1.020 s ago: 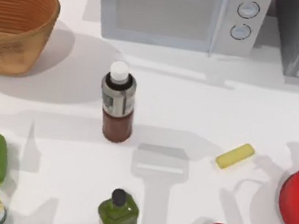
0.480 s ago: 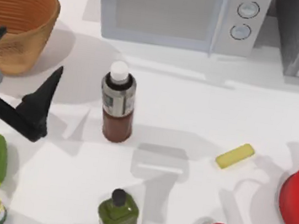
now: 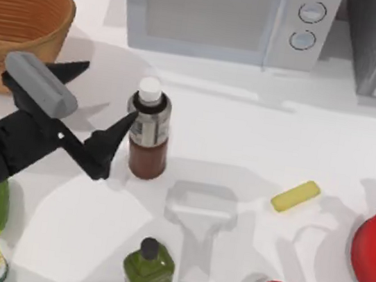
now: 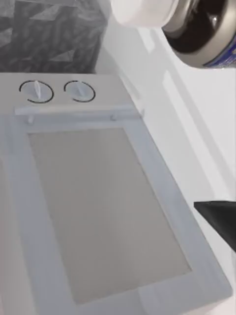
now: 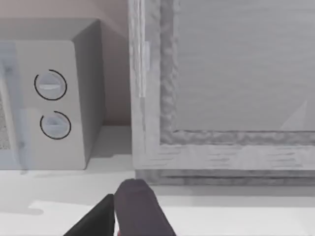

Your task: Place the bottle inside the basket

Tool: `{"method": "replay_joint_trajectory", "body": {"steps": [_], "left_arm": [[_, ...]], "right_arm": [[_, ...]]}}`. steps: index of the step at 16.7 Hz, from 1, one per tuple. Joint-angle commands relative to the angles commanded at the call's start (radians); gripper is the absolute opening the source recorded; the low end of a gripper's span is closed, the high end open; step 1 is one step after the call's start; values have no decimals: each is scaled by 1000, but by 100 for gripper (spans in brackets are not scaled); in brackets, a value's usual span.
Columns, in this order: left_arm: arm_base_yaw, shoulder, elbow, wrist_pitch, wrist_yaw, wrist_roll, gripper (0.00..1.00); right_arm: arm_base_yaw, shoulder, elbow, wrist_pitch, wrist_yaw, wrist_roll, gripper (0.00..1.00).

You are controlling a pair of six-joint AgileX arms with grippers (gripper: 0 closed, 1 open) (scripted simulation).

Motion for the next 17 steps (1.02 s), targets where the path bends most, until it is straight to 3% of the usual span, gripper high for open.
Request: {"method": "replay_joint_trajectory", "body": {"steps": [7,17], "left_arm": [[-21,317,-40,307,79,-57,100],[-25,301,10,242,76,-60,100]], "right_arm": [[0,0,0,0,0,0,100],[0,0,0,0,0,0,100]]}}
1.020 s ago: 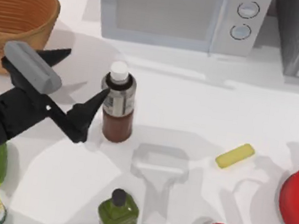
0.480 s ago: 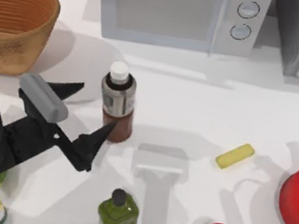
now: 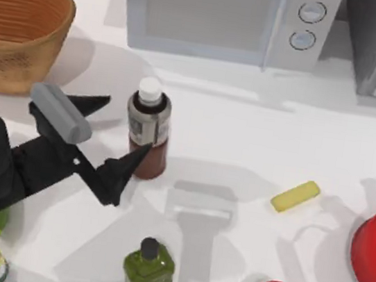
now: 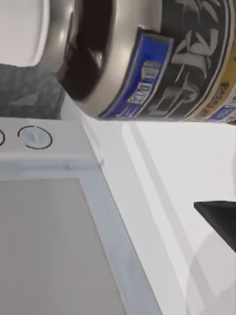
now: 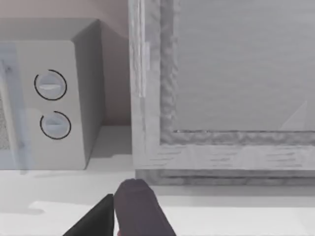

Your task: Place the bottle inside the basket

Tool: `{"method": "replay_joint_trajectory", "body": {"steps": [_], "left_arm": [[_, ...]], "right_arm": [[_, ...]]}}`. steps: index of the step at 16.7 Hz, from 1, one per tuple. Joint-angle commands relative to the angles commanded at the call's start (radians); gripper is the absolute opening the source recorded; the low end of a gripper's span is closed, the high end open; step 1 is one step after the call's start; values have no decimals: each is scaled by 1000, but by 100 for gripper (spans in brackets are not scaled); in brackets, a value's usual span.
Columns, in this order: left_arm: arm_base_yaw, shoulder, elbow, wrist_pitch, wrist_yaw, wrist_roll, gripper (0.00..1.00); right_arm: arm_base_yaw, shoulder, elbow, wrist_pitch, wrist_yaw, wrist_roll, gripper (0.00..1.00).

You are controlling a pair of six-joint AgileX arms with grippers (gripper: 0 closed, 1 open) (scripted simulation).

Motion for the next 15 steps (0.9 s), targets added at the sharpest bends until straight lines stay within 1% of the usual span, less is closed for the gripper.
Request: {"method": "replay_joint_trajectory", "body": {"steps": [4,9,15], "left_arm": [[-48,26,101,-71,-43,-7,100],[-117,128,193,-58,-108,-15,100],[-125,152,202,-45,-117,-16,100]], "right_arm": [[0,0,0,0,0,0,100],[0,0,0,0,0,0,100],[0,0,0,0,0,0,100]]}}
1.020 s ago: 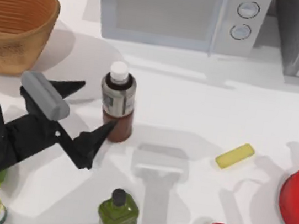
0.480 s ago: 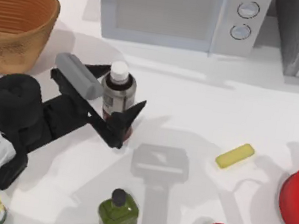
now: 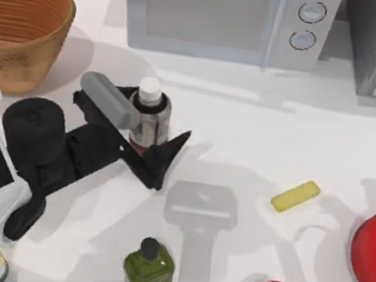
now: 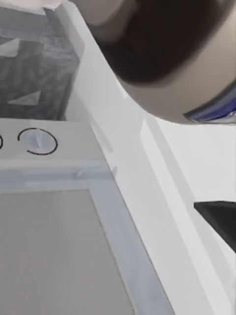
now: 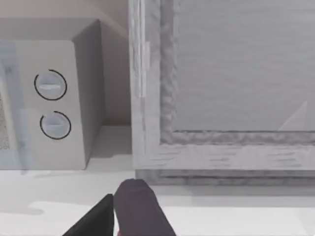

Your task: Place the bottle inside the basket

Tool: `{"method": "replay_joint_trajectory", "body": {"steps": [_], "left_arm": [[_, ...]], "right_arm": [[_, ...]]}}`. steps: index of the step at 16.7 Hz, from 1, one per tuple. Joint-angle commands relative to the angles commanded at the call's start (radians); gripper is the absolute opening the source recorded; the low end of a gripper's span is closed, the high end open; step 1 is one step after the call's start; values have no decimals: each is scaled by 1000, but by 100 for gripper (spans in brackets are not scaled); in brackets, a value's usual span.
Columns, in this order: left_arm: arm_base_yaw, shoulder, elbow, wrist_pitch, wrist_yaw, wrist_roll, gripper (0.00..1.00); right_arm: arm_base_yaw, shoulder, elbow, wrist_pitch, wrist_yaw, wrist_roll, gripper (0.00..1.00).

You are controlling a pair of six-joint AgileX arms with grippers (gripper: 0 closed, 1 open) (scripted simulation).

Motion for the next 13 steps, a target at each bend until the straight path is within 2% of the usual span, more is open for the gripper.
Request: {"method": "replay_joint_trajectory", "body": {"steps": [13], "left_arm": [[0,0,0,0,0,0,2]], "right_arm": [[0,0,0,0,0,0,100]]}}
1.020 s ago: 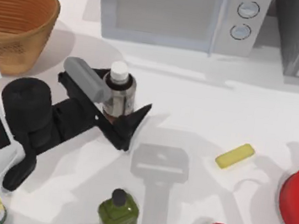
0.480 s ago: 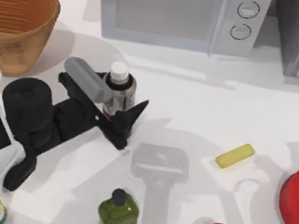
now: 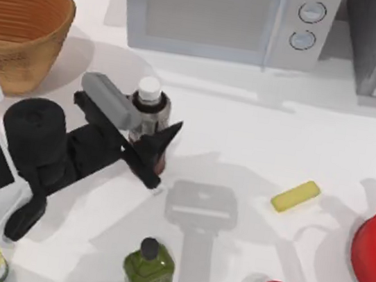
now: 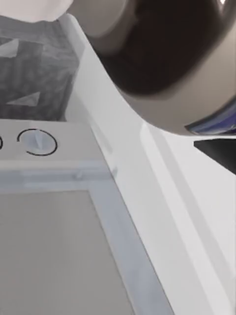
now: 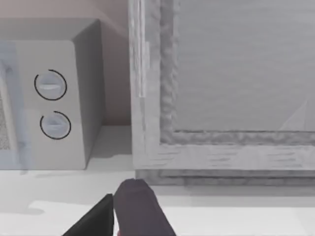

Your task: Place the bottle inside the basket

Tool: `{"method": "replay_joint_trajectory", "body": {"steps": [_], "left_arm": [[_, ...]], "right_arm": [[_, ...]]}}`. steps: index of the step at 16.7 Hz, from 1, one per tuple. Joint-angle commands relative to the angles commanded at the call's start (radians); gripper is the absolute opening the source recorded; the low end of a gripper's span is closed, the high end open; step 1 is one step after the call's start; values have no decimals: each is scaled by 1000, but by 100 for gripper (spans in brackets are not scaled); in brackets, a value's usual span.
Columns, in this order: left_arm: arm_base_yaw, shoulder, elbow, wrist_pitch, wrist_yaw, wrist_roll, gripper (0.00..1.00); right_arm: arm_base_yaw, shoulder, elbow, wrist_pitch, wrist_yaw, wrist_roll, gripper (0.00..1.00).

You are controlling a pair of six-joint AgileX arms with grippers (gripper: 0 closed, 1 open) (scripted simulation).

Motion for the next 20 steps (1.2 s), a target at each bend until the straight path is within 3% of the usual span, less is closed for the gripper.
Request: {"method": "replay_joint_trajectory", "body": {"steps": [12,16,20], "left_arm": [[5,-28,32,-35,5,-5,0],[69,-169,208,-229,-9,-15,0],[211,-363,431,-569,-86,-7,0]], "right_arm": [[0,0,0,0,0,0,100],[0,0,0,0,0,0,100],[0,0,0,0,0,0,100]]}}
